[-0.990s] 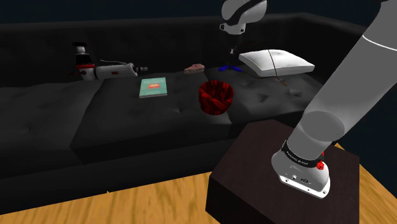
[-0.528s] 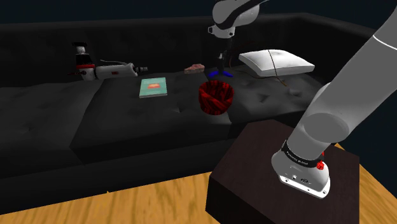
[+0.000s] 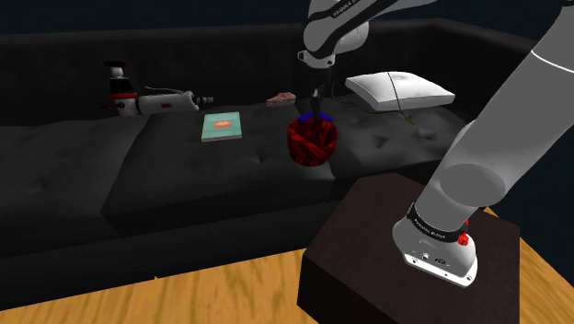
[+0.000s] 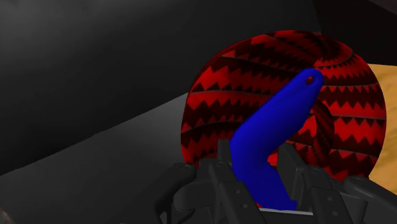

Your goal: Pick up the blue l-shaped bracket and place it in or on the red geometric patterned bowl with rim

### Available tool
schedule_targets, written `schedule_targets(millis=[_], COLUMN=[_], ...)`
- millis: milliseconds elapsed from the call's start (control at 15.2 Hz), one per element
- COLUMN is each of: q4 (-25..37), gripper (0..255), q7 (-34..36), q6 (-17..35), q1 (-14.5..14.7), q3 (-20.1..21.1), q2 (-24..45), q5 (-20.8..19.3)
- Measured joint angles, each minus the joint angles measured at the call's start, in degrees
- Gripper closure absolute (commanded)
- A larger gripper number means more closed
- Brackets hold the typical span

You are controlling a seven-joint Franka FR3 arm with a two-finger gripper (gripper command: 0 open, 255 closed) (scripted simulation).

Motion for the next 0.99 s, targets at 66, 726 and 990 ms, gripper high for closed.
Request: schedule_targets(millis=[66, 726, 990], q4=[-0.52, -2.52, -2.65], gripper=[255, 255, 0], q7=[0.01, -0.67, -0.68], q6=[0.84, 6.29, 6.31], q1=[0.04, 0.10, 0.09], q3=[0.02, -0.11, -0.11], q2=[0.33, 3.58, 3.56], q5=[0.08, 0.88, 0.88])
